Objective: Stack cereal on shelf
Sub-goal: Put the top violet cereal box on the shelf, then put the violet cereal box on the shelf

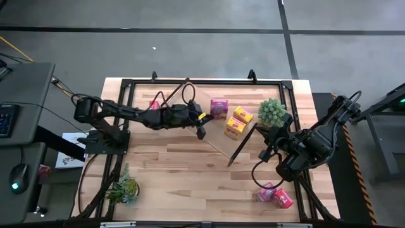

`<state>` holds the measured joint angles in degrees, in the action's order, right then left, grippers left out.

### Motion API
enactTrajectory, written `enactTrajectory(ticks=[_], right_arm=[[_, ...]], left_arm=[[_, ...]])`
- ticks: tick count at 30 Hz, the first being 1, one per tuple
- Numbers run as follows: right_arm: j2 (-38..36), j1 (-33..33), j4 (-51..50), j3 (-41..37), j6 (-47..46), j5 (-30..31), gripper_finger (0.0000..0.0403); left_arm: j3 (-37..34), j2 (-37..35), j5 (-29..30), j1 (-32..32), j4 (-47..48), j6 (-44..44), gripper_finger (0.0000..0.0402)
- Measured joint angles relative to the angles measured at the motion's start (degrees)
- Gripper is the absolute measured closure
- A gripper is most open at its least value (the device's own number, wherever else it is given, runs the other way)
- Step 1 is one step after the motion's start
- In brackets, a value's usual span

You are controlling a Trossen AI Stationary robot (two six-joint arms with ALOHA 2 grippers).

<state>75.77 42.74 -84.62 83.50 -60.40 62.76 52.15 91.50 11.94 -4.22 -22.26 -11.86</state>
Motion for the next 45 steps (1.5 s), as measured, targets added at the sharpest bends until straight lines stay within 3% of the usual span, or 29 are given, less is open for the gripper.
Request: enactTrajectory(ticks=[15, 22, 28, 36, 45], right_arm=[[0.0, 0.0, 0.0, 0.0, -0.2, -0.2, 0.0402], [0.0, 0.0, 0.0, 0.0, -0.8, -0.8, 0.0402], [0.0, 0.0, 0.0, 0.0, -1.1, -0.6, 0.0402], [0.0, 0.0, 0.0, 0.0, -0.6, -0.2, 0.0402], [0.0, -0.1, 0.2, 0.0, -1.4, -0.2, 0.0402]], left_arm=[[0.1, 0.4, -1.7, -3.4, 1.5, 0.7, 0.0401], [0.0, -11.2, -1.8, -1.5, 16.0, 4.9, 0.0401], [-1.4, -25.7, 8.7, 5.3, 30.5, 9.4, 0.0401], [-12.0, -40.3, 25.6, 13.0, 36.5, 0.3, 0.0400], [-16.0, -46.9, 27.3, 14.2, 35.9, -2.5, 0.0375]])
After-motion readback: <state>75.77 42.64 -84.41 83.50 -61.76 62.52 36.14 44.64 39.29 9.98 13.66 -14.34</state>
